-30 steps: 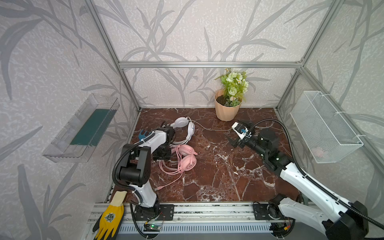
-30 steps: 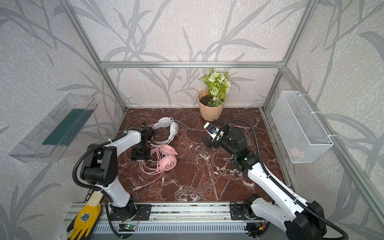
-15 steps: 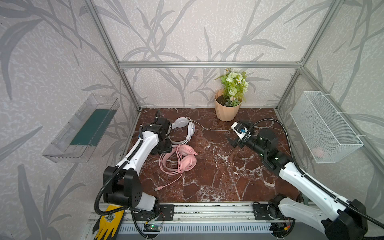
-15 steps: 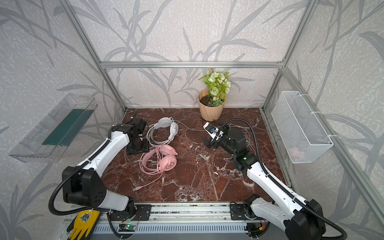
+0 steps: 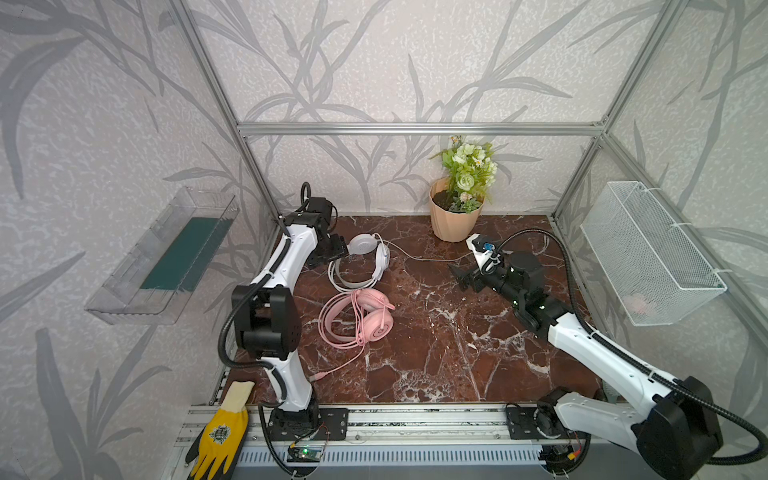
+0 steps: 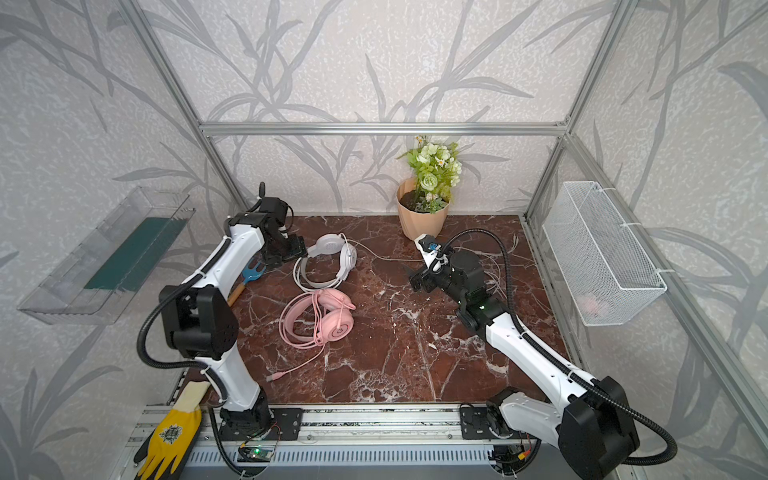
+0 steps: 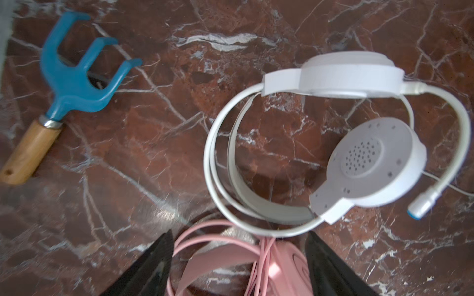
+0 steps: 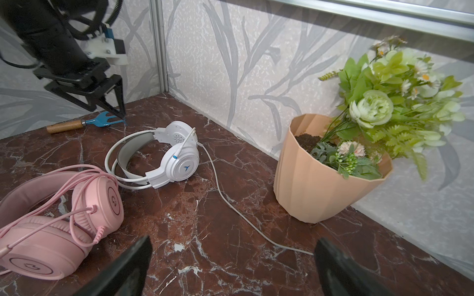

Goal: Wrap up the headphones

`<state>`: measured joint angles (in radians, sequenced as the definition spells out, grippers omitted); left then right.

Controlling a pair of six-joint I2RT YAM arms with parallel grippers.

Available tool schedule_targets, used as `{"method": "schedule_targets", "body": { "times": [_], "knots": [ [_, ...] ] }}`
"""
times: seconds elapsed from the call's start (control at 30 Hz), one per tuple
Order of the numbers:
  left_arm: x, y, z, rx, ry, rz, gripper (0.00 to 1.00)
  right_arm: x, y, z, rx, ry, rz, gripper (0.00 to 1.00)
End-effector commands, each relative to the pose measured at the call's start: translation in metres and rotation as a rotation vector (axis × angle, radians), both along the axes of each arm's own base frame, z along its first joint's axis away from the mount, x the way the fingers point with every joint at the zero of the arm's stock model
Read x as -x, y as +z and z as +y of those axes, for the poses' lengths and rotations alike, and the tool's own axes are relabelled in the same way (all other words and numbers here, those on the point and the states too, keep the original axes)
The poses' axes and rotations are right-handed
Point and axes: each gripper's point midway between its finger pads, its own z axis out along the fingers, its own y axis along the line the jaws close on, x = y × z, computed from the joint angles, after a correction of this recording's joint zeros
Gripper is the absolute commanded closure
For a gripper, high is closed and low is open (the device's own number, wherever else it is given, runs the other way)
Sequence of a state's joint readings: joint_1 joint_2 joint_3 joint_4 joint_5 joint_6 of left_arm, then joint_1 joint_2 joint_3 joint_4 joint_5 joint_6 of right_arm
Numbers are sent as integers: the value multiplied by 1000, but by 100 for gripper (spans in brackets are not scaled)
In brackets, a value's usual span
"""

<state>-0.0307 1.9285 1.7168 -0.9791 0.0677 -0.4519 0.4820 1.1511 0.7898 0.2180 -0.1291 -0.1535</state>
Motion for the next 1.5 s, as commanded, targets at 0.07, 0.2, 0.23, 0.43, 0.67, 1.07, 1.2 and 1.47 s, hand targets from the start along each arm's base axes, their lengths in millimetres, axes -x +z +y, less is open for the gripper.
{"method": "schedule_targets", "body": {
  "times": [0.07,0.2,0.23,0.43,0.67,1.07,1.2,1.47],
  "knots": [
    [-12,-40,-1,54,13,96,19,-4,14,-10,-6,-51,-34,1],
    [-12,-57,3,32,9,167,19,-4,12,-14,4,-61,-29,1],
    [-10,-60,4,24,9,176,19,-4,13,-15,7,-64,-31,1],
    [-5,-95,6,15,5,243,18,-5,6,-19,27,-71,-26,1],
    [-11,-111,7,-10,16,256,27,1,5,-30,34,-97,-30,1],
    [-14,-121,7,-65,-12,274,61,-1,-3,-37,48,-109,-14,1],
    [-22,-112,3,-57,-15,240,76,-3,-9,-40,57,-120,3,1],
    [-48,-74,-9,-21,-52,126,100,-10,-21,-45,96,-128,33,1]
  ]
}}
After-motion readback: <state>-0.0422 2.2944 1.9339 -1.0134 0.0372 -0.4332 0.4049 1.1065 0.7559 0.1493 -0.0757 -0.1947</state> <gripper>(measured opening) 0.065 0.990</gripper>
